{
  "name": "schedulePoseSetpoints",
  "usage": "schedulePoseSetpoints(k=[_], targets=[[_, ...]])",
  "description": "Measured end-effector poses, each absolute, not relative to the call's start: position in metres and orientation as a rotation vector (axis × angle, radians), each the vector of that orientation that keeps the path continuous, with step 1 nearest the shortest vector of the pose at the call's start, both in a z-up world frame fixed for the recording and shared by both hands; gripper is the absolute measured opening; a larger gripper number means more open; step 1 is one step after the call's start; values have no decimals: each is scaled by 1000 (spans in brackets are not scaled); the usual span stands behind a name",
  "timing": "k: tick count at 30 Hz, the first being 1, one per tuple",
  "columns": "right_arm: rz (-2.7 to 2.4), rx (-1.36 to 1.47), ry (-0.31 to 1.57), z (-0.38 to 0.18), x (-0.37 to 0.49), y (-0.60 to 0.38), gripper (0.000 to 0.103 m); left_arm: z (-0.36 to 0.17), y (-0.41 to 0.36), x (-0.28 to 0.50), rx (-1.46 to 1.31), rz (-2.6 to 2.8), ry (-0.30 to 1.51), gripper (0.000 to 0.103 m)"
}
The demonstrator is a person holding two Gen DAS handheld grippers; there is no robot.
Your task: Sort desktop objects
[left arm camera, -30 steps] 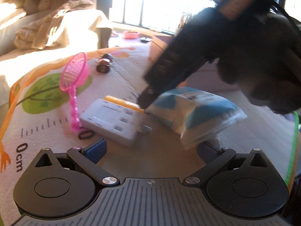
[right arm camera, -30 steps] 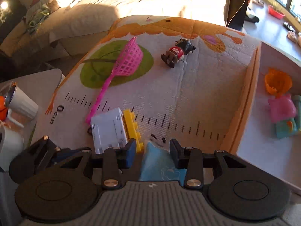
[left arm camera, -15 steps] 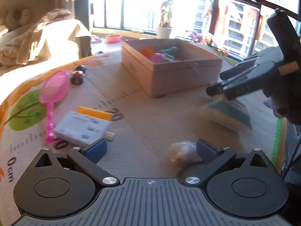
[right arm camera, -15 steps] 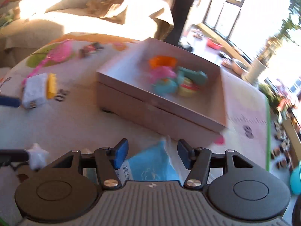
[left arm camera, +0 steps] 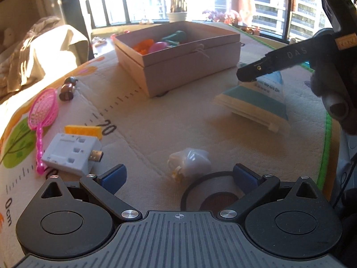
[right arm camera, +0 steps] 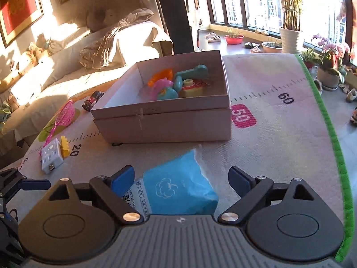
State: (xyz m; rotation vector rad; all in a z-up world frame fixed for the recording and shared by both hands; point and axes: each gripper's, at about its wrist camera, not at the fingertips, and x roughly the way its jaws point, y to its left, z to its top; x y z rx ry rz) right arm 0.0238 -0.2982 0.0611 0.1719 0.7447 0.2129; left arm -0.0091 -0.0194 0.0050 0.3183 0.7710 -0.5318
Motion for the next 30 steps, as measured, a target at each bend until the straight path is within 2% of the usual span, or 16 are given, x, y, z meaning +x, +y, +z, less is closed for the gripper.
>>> schedulePoseSetpoints(k=[5,12,21,28,29,30], targets=[[297,319,745,45,32,-285,93,7,-14,-5,318,-471,775,103],[264,244,620,55,26,-274,93,9,-5,8,400,-243,681,103],[126,334,649,42,29,-313,95,18,30,59,96,-106,741,103],[103,303,646,39,30,-306,97,55,34,125,15,-84,616,103],[101,300,646,39,30,-305,97,54,33,139,16,-66,616,98],[99,298,646,38,30,-305,97,52,32,154,23,-45,618,84]])
